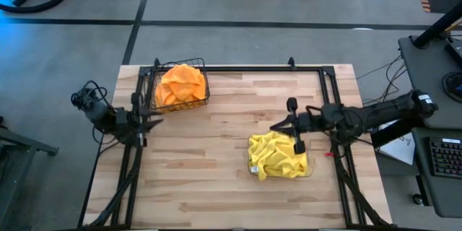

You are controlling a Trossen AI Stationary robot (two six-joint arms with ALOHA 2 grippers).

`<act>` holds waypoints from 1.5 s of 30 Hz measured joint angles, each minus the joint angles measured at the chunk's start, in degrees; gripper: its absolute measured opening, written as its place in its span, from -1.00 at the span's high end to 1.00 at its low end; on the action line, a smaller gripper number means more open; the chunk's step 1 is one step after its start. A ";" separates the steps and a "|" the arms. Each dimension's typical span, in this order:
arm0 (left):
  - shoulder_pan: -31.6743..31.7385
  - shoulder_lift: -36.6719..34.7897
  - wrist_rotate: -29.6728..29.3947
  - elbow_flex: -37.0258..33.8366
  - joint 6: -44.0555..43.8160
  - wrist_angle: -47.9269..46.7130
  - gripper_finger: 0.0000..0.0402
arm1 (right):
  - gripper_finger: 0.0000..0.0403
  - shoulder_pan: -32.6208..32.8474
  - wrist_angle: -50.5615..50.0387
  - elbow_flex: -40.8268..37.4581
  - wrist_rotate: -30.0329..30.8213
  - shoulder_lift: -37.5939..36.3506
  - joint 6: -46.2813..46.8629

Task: Sort microfiber towel by color & place in baskets
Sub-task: Return to Home Position

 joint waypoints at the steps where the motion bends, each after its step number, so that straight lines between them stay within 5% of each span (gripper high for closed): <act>1: 0.68 -0.80 0.03 -0.21 -0.66 -0.11 0.62 | 0.96 -0.83 0.16 -0.66 -0.73 -0.90 0.29; 29: 6.52 -0.62 2.16 -17.54 -14.26 9.94 0.62 | 0.96 -1.88 5.66 -27.57 -1.41 -36.79 0.84; 35: 6.50 -0.40 5.22 -17.57 -18.37 8.59 0.62 | 0.96 -1.88 -3.10 -29.28 -2.41 -45.30 0.28; 41: 6.54 0.14 -6.93 -17.59 -19.17 7.51 0.62 | 0.96 -1.87 -4.20 -29.32 -1.45 -45.59 -5.49; 45: 6.54 0.50 -8.31 -17.36 -20.02 7.38 0.62 | 0.95 -1.88 -7.09 -29.32 1.13 -44.70 -8.27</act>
